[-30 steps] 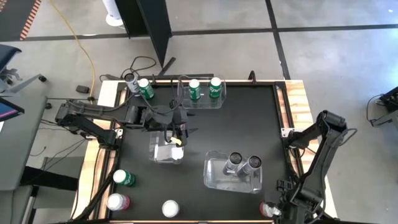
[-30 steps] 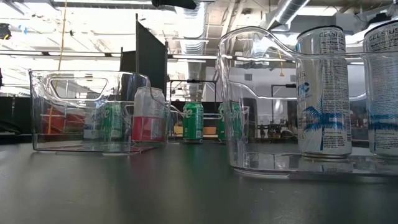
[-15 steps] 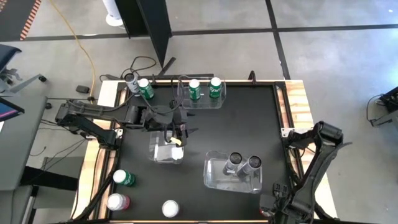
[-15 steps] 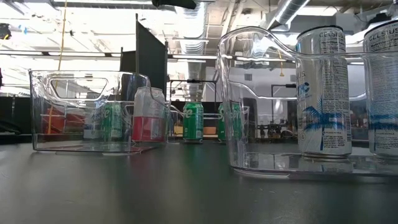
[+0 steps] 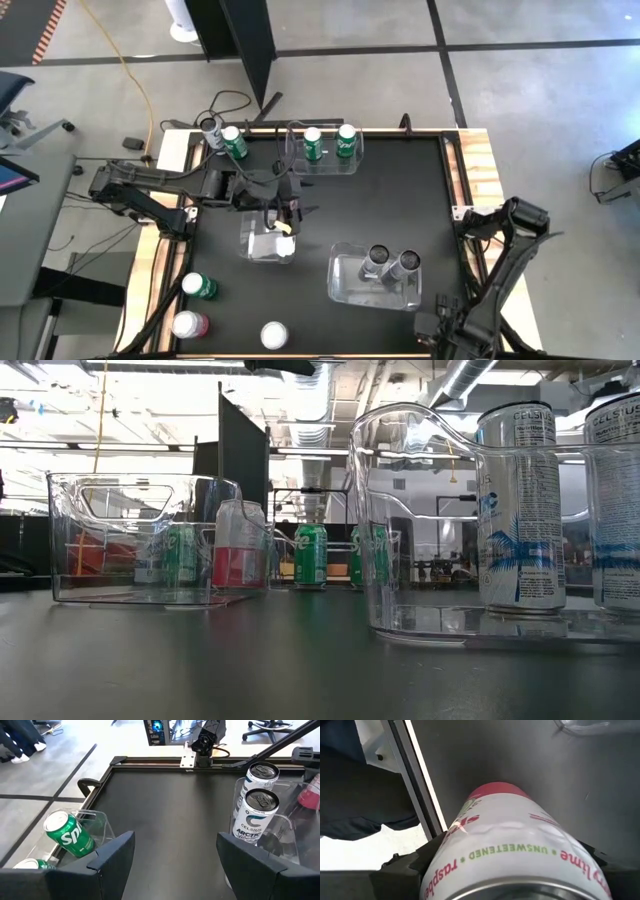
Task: Sort soda cans
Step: Put the pink soda can into the middle transparent bin
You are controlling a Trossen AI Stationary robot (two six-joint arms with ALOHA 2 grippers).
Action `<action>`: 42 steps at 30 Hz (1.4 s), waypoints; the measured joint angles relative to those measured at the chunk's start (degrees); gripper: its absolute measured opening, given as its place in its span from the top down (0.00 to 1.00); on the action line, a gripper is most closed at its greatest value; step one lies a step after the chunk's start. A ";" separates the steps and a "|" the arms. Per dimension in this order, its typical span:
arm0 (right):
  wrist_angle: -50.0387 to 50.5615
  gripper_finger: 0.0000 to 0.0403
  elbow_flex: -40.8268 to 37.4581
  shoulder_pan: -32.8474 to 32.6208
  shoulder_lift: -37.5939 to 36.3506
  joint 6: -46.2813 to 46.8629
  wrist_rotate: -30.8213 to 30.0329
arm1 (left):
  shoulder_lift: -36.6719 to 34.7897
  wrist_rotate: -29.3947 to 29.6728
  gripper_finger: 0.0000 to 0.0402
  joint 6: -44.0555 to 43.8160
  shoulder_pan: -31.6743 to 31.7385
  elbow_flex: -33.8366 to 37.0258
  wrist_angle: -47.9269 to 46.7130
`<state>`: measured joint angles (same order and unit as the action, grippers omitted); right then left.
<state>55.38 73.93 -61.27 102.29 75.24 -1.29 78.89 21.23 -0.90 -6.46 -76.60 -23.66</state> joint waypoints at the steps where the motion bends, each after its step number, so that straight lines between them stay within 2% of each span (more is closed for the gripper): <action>1: 0.63 0.27 0.16 0.10 -0.11 -0.50 -0.04 | 0.00 0.00 0.31 0.08 0.00 0.00 0.00; 7: 9.97 0.27 6.64 1.28 -0.58 -5.32 -0.43 | 0.00 -0.01 0.31 0.33 0.02 0.00 0.00; 14: 18.56 0.27 18.50 4.11 -0.58 -16.17 -0.66 | -0.02 0.00 0.31 2.81 0.02 0.00 0.04; 18: 25.46 0.27 26.55 7.63 -0.58 -24.27 -4.26 | -0.02 -0.49 0.31 4.50 0.02 0.00 1.14; 26: 33.51 0.27 40.98 20.03 -0.65 -46.39 -14.66 | -0.04 -15.63 0.31 8.37 -0.02 0.00 9.47; 29: 33.93 0.27 44.28 26.00 -0.65 -54.06 -17.03 | -0.04 -17.36 0.31 9.27 -0.02 0.00 11.80; 34: 31.85 0.27 45.88 36.21 -0.67 -65.89 -16.97 | -0.04 -17.96 0.31 11.17 -0.02 0.00 12.04; 39: 27.00 0.27 45.88 44.80 -0.67 -75.39 -11.49 | -0.04 -17.95 0.30 10.31 0.33 0.00 9.80; 42: 24.30 0.27 45.88 47.90 -0.67 -79.13 -10.35 | 0.41 -17.57 0.27 7.86 0.98 -0.01 7.45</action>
<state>79.68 119.81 -13.37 101.62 -3.89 -11.64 79.30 3.66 6.96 -5.48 -76.60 -16.21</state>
